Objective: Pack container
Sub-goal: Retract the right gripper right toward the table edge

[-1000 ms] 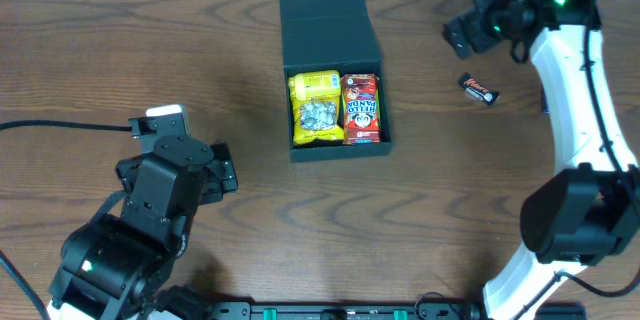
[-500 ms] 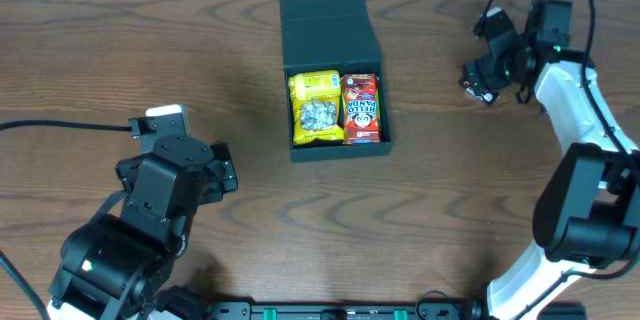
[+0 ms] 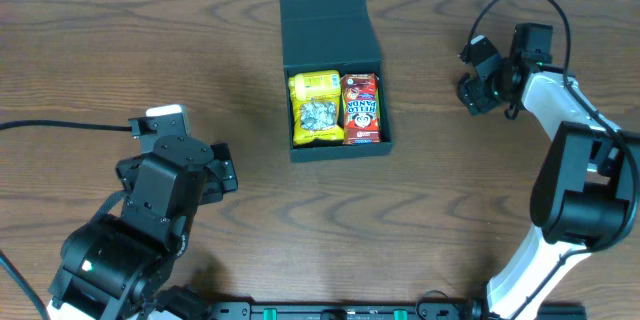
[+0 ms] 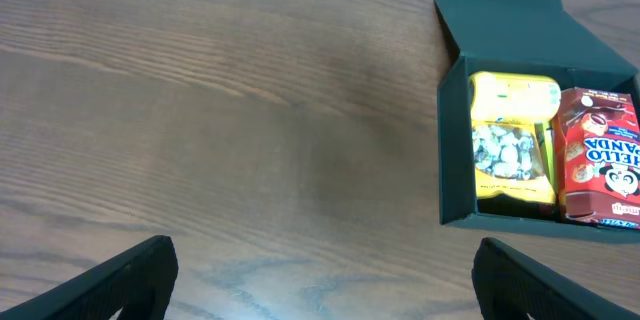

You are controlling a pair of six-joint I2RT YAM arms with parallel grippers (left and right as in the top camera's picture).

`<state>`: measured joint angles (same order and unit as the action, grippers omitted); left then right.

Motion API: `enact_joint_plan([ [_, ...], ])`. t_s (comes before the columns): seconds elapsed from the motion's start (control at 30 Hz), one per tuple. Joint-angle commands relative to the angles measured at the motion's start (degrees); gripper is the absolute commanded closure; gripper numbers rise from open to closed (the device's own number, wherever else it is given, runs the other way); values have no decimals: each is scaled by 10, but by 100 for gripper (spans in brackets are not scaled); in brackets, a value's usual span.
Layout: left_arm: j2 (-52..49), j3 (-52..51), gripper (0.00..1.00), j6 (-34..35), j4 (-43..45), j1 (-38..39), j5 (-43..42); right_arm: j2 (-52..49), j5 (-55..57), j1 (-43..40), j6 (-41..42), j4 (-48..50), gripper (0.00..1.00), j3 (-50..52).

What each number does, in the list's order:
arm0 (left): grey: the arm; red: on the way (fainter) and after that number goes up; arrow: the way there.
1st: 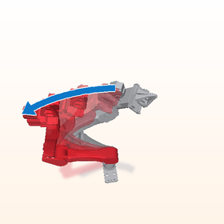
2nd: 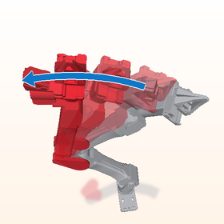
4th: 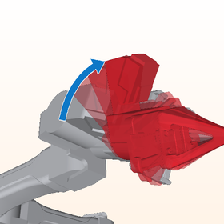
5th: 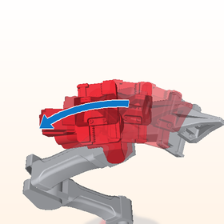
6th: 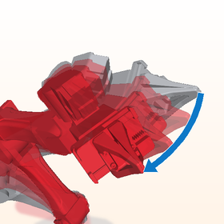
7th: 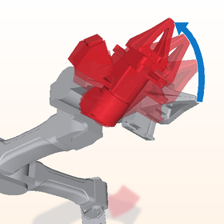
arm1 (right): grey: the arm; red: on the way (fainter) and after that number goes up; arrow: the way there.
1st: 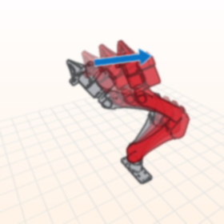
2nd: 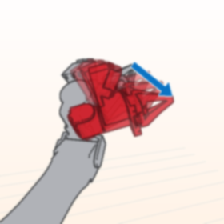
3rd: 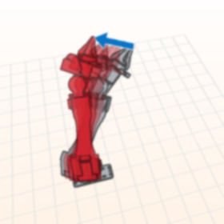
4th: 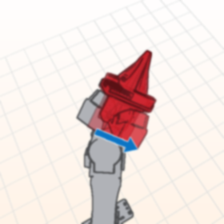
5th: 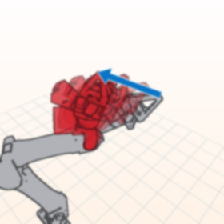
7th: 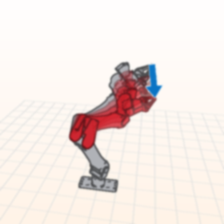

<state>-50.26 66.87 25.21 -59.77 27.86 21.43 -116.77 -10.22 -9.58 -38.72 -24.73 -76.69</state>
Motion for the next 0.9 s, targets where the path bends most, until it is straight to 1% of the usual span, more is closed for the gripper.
enact_joint_plan([
  [0.0, 0, 5, 5, -8, 0, -2, 10, -14, -1, -10, -8, 7, 27, 4],
  [0.1, 0, 5, 5, -8, 0, -2, 10, -20, -1, -12, -8, 14, 27, 4],
  [0.23, 0, 5, 5, -8, 0, -2, 10, -31, -5, -13, -7, 16, 33, 4],
  [0.33, 0, 5, 5, -8, 0, -2, 10, -41, -7, -13, -2, 16, 42, 4],
  [0.43, 0, 5, 5, -8, 0, -2, 10, -45, -8, -13, 17, 16, 56, 4],
  [0.47, 0, 5, 5, -8, 0, -2, 10, -45, -8, -13, 23, 16, 59, 4],
  [0.53, 0, 5, 5, -8, 0, -2, 10, -45, -9, -13, 32, 16, 61, 4],
  [0.7, 0, 5, 5, -8, 0, -2, 10, -45, -32, -12, 54, 16, 75, 3],
  [0.87, 0, 5, 5, -8, 0, -2, 10, -45, -62, -8, 96, 18, 82, -2],
])
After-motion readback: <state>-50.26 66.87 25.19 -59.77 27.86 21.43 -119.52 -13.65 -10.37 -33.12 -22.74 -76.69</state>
